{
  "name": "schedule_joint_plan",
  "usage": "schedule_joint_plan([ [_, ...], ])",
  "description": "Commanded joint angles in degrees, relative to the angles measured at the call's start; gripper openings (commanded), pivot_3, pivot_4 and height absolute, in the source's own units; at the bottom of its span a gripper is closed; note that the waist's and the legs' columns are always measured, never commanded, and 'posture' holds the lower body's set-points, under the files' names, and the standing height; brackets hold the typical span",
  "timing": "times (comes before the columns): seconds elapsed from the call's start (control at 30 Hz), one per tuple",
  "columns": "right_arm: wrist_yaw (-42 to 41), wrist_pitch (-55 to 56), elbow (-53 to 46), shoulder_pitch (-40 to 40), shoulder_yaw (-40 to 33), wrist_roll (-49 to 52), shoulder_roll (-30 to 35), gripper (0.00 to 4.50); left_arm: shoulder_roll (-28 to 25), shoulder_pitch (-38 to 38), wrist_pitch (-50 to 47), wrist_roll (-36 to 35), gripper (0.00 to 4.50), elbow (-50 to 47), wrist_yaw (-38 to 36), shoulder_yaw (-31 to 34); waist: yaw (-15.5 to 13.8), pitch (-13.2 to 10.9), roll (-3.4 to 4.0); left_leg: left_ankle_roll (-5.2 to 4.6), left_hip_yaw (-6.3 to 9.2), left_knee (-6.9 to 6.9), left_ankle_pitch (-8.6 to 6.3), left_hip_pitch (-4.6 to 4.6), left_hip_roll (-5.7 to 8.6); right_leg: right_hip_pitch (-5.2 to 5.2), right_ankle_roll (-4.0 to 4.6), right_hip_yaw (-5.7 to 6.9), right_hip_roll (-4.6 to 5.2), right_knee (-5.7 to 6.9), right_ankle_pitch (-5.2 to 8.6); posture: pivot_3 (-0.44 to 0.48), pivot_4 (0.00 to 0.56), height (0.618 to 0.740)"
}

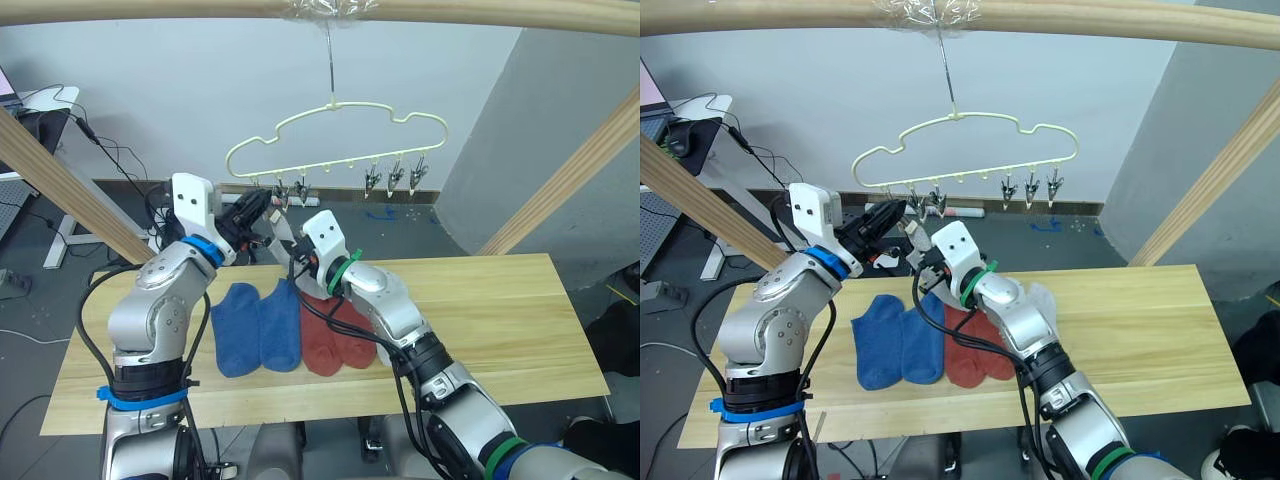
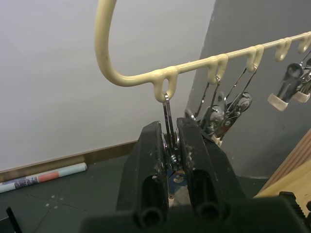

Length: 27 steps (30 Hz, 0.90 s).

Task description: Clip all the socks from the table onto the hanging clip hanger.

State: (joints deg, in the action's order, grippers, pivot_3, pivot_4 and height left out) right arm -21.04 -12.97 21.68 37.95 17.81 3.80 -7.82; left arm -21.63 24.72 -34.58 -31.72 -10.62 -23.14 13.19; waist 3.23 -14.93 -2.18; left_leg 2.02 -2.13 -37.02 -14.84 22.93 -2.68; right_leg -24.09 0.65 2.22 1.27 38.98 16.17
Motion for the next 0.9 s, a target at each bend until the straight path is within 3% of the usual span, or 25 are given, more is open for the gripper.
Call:
schedule_joint_plan([
  [0.03,0.05,2.03,-1.01,4.14,-0.38,1.80,-6.34,0.00,-0.15,-0.46,0.25,-1.02,0.13,-2.34,0.04,0.82,0.00,0.00,0.00,0.00,0.00,0.00,0.00,0.00,0.00,0.00,0.00,0.00,0.00,0.00,0.00,-0.087,0.242,0.740],
  [0.67,-0.54,2.53,-0.97,4.72,0.82,3.75,-6.71,0.00,0.34,-1.54,-0.91,-1.79,0.13,-1.98,0.70,1.78,0.00,0.01,0.00,0.00,0.00,-0.03,0.00,-0.01,0.00,0.00,0.01,0.00,0.00,0.03,-0.01,-0.084,0.241,0.740],
  [0.9,-0.53,2.72,-0.66,4.97,0.88,3.81,-6.67,0.00,-0.61,-3.32,-2.81,-3.56,2.38,-2.77,-0.08,2.50,-0.01,0.01,-0.01,0.00,0.00,-0.04,0.00,0.00,0.00,0.00,0.01,0.00,0.00,0.03,-0.01,-0.084,0.237,0.740],
])
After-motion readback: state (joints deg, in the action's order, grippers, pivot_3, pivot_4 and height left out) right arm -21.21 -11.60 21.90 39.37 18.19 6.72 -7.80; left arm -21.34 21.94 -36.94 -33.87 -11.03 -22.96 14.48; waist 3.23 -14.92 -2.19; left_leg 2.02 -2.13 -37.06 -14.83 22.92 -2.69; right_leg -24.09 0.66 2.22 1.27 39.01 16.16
